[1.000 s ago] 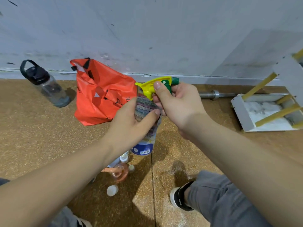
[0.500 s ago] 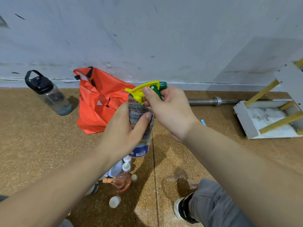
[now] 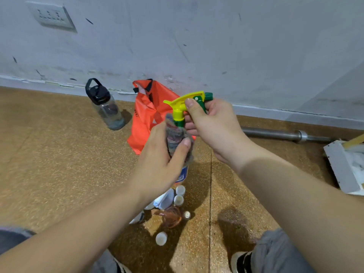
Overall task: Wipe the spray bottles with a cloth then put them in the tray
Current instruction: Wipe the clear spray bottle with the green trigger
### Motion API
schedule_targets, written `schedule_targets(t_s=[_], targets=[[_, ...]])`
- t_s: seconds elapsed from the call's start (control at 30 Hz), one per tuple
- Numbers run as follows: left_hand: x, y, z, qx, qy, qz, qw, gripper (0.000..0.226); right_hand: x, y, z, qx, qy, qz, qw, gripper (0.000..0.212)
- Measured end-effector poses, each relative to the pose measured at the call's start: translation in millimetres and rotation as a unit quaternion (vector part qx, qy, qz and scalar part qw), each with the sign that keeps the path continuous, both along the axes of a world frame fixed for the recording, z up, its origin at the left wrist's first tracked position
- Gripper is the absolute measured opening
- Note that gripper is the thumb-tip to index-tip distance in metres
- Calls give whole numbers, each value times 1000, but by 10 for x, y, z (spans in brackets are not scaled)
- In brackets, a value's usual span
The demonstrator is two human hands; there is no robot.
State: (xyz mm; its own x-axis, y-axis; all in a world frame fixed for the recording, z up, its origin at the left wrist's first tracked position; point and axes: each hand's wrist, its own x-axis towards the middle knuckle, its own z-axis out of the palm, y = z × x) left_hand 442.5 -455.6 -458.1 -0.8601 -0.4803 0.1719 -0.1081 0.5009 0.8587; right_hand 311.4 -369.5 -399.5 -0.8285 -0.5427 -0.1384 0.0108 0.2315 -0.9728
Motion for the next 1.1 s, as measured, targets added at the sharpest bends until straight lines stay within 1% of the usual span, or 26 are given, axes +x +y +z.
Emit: schedule_targets(t_s=[0.03, 0.07, 0.1, 0.13, 0.17, 0.2, 0.23, 0.3, 0.33, 0.37, 0.4, 0.43, 0.47, 0.5, 0.53, 0.57, 0.6, 0.67, 0.77, 0.9, 0.93, 0.97, 1.0, 1.03, 1.07, 1.1], targets=[[42, -47, -27, -41, 4, -2, 999, 36, 31, -43, -13, 0, 6, 8, 1000, 31], [76, -100, -53, -42, 10, -4, 999, 37, 63, -79, -21, -4, 8, 16, 1000, 30], [114, -148, -52, 1, 13, -7, 1000, 37, 97, -111, -20, -9, 6, 23, 1000, 29], [154, -187, -33, 83, 14, -8, 996, 36, 126, -139, -12, -15, 0, 28, 999, 28], [196, -220, -40, 192, 10, -3, 981, 37, 144, -162, -12, -20, -7, 27, 999, 29], [240, -245, -55, 295, -5, 8, 956, 42, 151, -174, -13, -25, -17, 20, 999, 31], [281, -261, -52, 366, -38, 19, 930, 53, 147, -186, -14, -32, -29, 10, 999, 35], [340, -285, -114, 426, -100, 30, 899, 70, 151, -203, -11, -48, -56, -8, 997, 41], [357, -279, -150, 427, -105, 47, 897, 70, 161, -208, -17, -51, -66, -13, 996, 43], [375, -244, -122, 408, -109, 68, 904, 67, 174, -213, -22, -51, -72, -17, 996, 43], [392, -216, -105, 356, -107, 81, 925, 63, 187, -219, -27, -50, -76, -21, 996, 42], [397, -183, -70, 272, -89, 85, 954, 57, 203, -222, -29, -48, -78, -23, 996, 42], [401, -165, -54, 160, -56, 78, 982, 47, 222, -224, -37, -47, -79, -20, 996, 42], [403, -146, -6, 60, -24, 67, 996, 35, 244, -226, -42, -45, -77, -12, 996, 42], [403, -161, -8, -20, -14, 54, 998, 30, 267, -224, -45, -41, -71, -2, 997, 40], [400, -181, -16, -61, -11, 38, 997, 37, 291, -219, -47, -34, -62, 7, 997, 37], [399, -223, -52, -49, -14, 28, 998, 47, 310, -213, -54, -30, -55, 12, 998, 34], [408, -267, -59, 92, -22, 28, 995, 52, 325, -212, -72, -27, -48, 9, 998, 33], [426, -253, -51, 283, -39, 24, 958, 45, 301, -218, -109, -31, -52, -14, 998, 39], [438, -218, -105, 406, -78, 25, 910, 54, 262, -219, -137, -28, -69, -46, 996, 43], [432, -210, -112, 404, -75, 28, 911, 52, 249, -218, -147, -25, -75, -49, 996, 41], [422, -172, -98, 377, -70, 33, 923, 48, 238, -220, -150, -23, -82, -50, 995, 40], [415, -143, -82, 305, -65, 47, 949, 43, 232, -219, -156, -21, -89, -50, 995, 39], [406, -124, -61, 193, -57, 56, 978, 40, 236, -219, -156, -21, -94, -47, 994, 38], [404, -123, -47, 64, -54, 54, 995, 46, 251, -219, -149, -20, -92, -42, 995, 39], [408, -110, -35, -38, -55, 40, 997, 58, 277, -219, -139, -18, -85, -35, 996, 40]])
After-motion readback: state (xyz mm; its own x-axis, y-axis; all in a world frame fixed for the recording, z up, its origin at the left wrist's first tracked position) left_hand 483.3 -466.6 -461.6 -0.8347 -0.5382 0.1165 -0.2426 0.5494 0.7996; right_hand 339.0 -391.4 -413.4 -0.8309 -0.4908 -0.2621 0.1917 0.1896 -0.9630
